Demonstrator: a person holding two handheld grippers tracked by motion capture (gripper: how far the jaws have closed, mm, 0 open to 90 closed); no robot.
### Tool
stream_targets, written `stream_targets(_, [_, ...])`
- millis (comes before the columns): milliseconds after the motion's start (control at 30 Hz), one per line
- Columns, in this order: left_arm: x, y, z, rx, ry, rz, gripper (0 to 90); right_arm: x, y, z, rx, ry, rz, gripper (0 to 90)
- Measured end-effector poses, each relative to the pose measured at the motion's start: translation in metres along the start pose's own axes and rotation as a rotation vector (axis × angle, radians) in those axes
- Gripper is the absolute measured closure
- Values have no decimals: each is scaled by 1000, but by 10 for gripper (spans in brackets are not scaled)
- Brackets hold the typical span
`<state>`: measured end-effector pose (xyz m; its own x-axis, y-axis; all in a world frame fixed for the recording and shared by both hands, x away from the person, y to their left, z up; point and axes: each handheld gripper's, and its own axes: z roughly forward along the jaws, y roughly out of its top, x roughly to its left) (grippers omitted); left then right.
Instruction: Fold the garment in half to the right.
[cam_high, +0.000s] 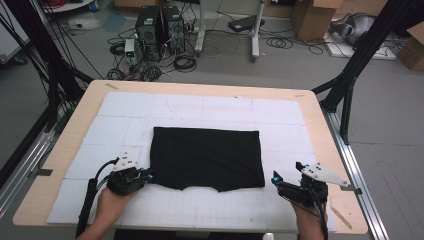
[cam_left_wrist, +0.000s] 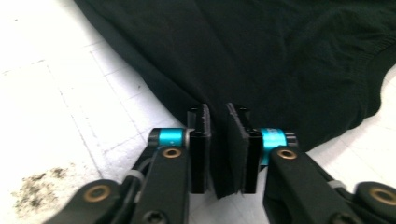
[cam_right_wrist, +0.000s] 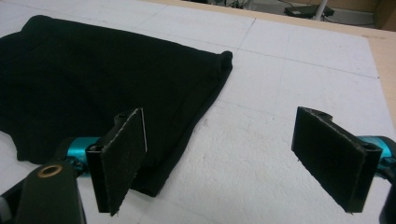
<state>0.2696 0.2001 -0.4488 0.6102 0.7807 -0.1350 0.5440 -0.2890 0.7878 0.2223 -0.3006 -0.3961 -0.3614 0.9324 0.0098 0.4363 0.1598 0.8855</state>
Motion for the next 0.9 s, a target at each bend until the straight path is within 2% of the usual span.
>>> stream_targets(133, [3, -2, -1, -9, -17, -25, 840, 2, 2, 6, 1, 17, -7, 166])
stream_targets(200, [6, -2, -2, -18, -32, -53, 847, 5, 5, 10, 3, 34, -5, 166])
stream_targets(300, [8, -3, -4, -33, -44, -76, 851, 12, 12, 20, -2, 87, -16, 166])
stream_targets(400, [9, -4, -5, -46, -57, -90, 852, 25, 23, 32, -37, 169, -53, 165])
stream_targets(533, [9, -4, -6, -54, -62, -99, 853, 46, 47, 56, -62, 247, -104, 165])
stream_targets(700, [10, -5, -7, -62, -69, -102, 853, 74, 86, 91, -107, 343, -155, 165])
stream_targets(800, [11, -5, -7, -61, -72, -104, 852, 90, 112, 114, -99, 385, -182, 165])
stream_targets(900, [11, -5, -8, -70, -72, -111, 852, 103, 132, 134, -84, 406, -202, 166])
